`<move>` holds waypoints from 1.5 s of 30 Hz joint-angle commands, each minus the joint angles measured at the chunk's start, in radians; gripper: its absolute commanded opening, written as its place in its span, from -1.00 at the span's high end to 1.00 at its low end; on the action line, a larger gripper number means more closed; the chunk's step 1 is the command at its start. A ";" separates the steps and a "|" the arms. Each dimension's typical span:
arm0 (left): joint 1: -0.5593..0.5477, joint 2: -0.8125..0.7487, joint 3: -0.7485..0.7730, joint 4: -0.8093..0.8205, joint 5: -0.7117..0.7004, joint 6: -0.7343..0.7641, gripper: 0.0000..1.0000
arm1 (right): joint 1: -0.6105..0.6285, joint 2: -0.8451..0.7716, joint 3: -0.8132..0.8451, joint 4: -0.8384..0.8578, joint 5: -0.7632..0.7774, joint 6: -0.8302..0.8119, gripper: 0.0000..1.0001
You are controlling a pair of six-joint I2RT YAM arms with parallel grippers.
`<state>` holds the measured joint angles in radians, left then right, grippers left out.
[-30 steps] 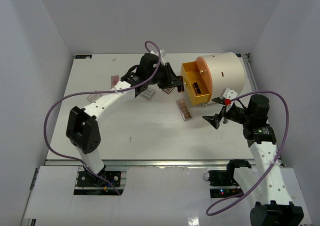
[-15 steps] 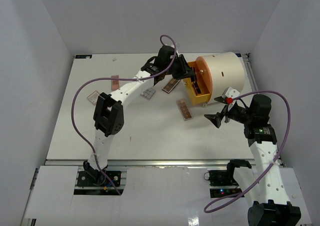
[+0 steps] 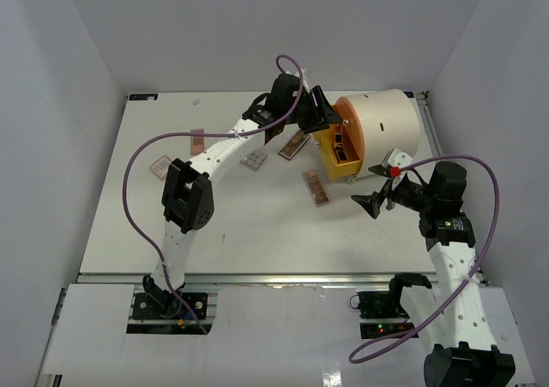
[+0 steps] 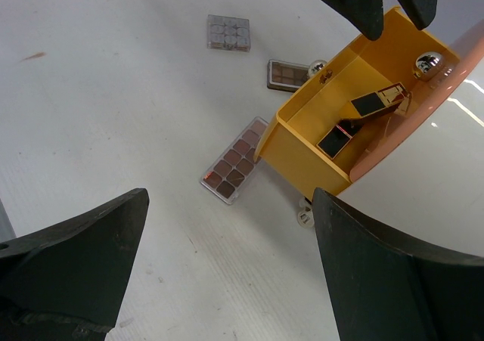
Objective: Organize the makeup
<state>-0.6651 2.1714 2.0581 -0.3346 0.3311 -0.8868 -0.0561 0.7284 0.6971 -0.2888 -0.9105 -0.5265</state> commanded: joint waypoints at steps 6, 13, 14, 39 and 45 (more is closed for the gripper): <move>0.002 -0.243 -0.134 0.080 -0.032 0.134 -0.20 | -0.040 0.007 0.000 0.057 -0.008 0.060 -0.90; 0.069 -0.658 -0.812 0.372 -0.045 0.125 -0.14 | -0.097 0.056 0.033 0.113 -0.054 0.203 -0.91; 0.088 -0.690 -0.874 0.406 -0.029 0.115 -0.14 | -0.101 0.079 0.052 0.118 -0.053 0.237 -0.91; 0.167 -0.251 -0.770 0.679 0.299 0.020 -0.11 | -0.156 0.484 0.437 0.324 0.607 0.706 -0.87; 0.131 -0.174 -0.679 0.639 0.311 0.035 -0.11 | -0.202 0.533 0.403 0.430 0.597 0.721 -0.80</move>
<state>-0.5048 1.9791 1.3076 0.3141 0.6060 -0.8635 -0.2280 1.2429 1.1033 -0.0030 -0.3249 0.1646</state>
